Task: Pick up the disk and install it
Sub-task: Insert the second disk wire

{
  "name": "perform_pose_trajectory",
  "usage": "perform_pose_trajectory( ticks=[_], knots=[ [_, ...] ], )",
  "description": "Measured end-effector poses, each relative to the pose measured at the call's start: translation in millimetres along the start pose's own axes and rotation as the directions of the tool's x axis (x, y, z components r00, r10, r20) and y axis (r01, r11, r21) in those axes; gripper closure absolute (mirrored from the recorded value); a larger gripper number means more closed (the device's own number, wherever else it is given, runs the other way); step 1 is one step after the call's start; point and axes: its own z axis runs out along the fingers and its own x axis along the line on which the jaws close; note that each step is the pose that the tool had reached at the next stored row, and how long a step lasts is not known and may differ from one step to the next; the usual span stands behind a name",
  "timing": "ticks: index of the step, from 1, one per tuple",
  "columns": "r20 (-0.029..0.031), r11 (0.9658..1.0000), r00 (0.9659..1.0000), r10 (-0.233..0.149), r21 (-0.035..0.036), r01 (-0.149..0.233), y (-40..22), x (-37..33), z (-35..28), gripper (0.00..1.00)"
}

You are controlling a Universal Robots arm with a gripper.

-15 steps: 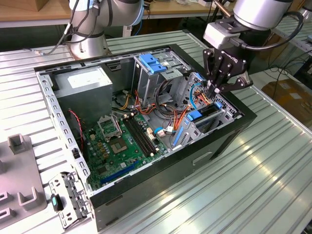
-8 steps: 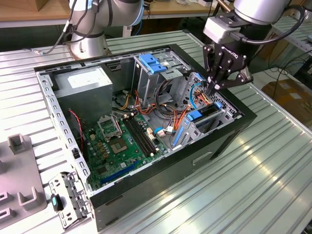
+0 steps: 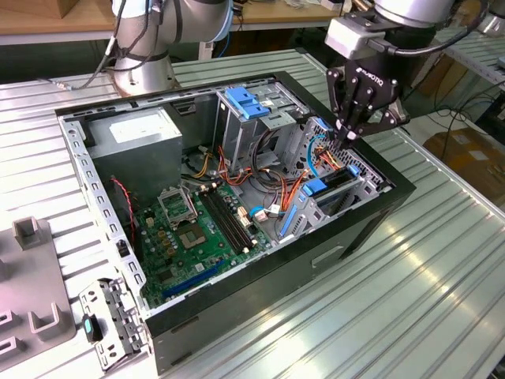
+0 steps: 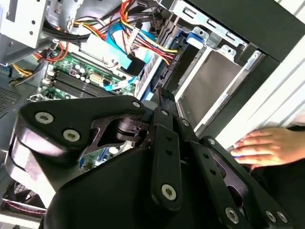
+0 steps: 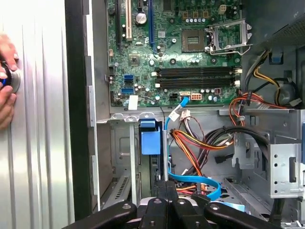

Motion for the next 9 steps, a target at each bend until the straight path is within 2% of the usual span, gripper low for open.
perform_pose_trajectory(
  ticks=[1,2,5,6,7,8,9],
  knots=[
    [-0.0157,1.0,0.9999,0.0,0.0003,0.0,-0.1,-2.5,-0.3,0.89],
    [-0.044,1.0,0.999,-0.001,0.001,0.001,-0.1,-6.5,-0.6,0.89],
    [-0.0973,1.0,0.9953,-0.002,0.0019,0.002,-0.1,-13.1,-1.1,0.89],
    [-0.1184,1.0,0.993,-0.003,0.0022,0.003,-0.1,-15.7,-1.2,0.89],
    [-0.145,1.0,0.9894,-0.003,0.0024,0.003,-0.1,-18.9,-1.5,0.89],
    [-0.161,1.0,0.987,-0.003,0.0025,0.004,-0.1,-20.9,-1.5,0.89],
    [-0.1885,1.0,0.9821,-0.004,0.0026,0.005,0.0,-24.5,-1.8,0.89]
  ],
)
